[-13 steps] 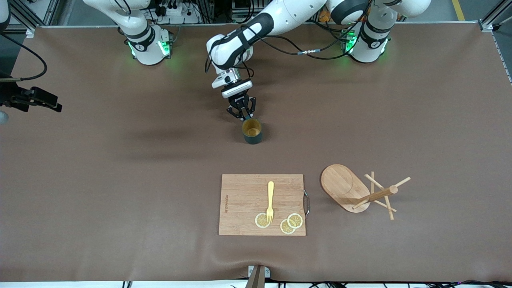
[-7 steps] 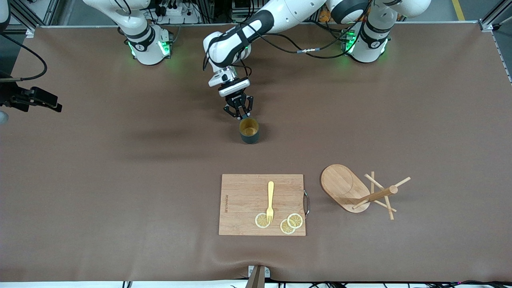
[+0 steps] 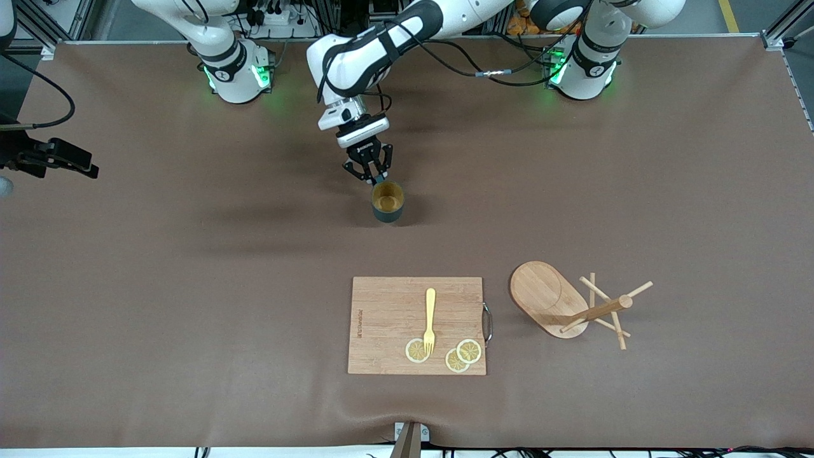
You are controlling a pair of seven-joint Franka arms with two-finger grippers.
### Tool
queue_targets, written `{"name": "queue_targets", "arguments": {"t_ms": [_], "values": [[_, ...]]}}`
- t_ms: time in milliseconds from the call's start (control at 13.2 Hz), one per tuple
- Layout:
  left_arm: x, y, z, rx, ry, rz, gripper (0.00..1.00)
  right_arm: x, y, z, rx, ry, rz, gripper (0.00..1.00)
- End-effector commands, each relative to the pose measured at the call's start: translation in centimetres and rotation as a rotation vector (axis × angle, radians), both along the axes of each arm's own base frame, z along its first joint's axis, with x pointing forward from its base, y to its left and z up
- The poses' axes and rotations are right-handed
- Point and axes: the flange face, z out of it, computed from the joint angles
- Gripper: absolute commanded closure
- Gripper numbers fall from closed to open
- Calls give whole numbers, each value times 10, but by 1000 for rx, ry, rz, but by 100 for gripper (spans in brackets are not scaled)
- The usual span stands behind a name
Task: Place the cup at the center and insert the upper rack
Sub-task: 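Lift the teal mug by its handle with the left gripper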
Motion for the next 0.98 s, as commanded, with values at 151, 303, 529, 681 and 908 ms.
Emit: {"name": "queue_targets", "arguments": {"t_ms": [151, 303, 529, 681, 908], "values": [[5, 2, 20, -20, 45, 31, 100, -3, -4, 3, -2, -4, -6, 0], [8, 3, 27, -46, 75, 60, 100, -4, -4, 4, -1, -6, -6, 0], [10, 5, 41, -95, 142, 120, 100, -3, -4, 3, -2, -4, -6, 0], [12, 4, 56, -159, 181, 161, 100, -3, -4, 2, -2, -2, -5, 0], [32, 10, 79, -256, 226, 229, 100, -3, -5, 3, -2, -5, -8, 0]]}}
